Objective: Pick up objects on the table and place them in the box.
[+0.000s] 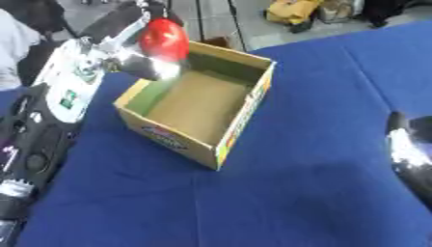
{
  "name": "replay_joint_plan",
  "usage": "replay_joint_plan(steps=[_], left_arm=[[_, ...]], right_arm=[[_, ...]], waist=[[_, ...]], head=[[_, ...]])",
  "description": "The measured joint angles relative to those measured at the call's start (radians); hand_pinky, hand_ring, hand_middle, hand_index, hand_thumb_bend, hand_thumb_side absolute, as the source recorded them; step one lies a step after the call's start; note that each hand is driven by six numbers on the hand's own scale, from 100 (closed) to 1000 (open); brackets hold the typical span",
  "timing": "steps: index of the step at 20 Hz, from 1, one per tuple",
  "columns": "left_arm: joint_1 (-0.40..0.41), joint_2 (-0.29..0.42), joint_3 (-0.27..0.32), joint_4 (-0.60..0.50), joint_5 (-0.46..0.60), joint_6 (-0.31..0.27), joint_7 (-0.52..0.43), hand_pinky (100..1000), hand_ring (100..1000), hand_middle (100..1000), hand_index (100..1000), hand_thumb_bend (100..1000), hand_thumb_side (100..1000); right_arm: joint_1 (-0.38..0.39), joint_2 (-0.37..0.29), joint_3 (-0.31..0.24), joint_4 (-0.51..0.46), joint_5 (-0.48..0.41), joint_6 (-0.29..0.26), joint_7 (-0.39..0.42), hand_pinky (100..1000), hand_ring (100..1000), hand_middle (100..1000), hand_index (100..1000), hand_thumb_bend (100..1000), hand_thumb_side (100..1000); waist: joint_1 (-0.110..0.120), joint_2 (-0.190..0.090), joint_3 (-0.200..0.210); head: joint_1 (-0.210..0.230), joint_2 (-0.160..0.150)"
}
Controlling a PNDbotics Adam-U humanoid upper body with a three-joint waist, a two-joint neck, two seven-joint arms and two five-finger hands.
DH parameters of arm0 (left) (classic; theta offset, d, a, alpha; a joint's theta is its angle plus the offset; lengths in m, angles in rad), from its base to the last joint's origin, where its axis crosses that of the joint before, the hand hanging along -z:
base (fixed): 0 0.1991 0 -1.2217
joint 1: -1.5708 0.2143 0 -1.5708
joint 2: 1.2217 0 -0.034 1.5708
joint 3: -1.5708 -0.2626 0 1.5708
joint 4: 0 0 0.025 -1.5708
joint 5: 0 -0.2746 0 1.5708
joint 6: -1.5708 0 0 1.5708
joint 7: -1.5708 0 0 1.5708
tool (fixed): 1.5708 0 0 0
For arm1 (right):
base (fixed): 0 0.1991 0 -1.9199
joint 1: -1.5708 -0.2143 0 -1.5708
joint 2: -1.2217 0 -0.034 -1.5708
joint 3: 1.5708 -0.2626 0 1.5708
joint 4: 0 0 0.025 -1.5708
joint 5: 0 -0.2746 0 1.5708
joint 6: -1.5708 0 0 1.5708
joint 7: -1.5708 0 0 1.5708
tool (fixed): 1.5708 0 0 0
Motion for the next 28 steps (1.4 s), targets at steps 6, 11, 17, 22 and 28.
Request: replay_joint_plan(steps=[6, 11, 17, 22, 28], left_arm=[[-0.019, -0.036, 0.011, 0.104, -0.083, -0.060, 0.054, 100, 421, 494, 506, 100, 100], [-0.021, -0.050, 0.013, 0.163, -0.168, -0.097, 0.058, 100, 427, 493, 477, 100, 100], [-0.011, -0.069, 0.024, 0.203, -0.243, -0.123, 0.074, 100, 440, 526, 483, 100, 100], [0.002, -0.076, 0.028, 0.218, -0.288, -0.156, 0.065, 150, 538, 659, 543, 100, 174], [0.008, -0.076, 0.038, 0.224, -0.255, -0.222, 0.007, 880, 984, 896, 987, 227, 506]], right_arm=[[-0.024, -0.009, 0.012, 0.000, -0.010, -0.028, 0.002, 600, 488, 409, 533, 293, 419], [-0.043, -0.016, 0.018, 0.000, -0.018, -0.043, 0.003, 600, 488, 410, 533, 288, 422], [-0.057, -0.016, 0.024, 0.000, -0.026, -0.051, 0.007, 599, 488, 410, 532, 289, 426], [-0.058, -0.016, 0.024, 0.000, -0.026, -0.049, 0.009, 600, 488, 408, 530, 297, 423], [-0.049, -0.016, 0.023, 0.000, -0.026, -0.040, 0.009, 600, 487, 408, 529, 300, 422]], waist=[[0.016, 0.013, -0.019], [0.027, 0.021, -0.028], [0.043, 0.024, -0.049], [0.046, 0.024, -0.056], [0.045, 0.022, -0.057]], head=[[0.016, 0.000], [0.024, 0.000], [0.026, 0.000], [0.026, -0.006], [0.020, -0.015]])
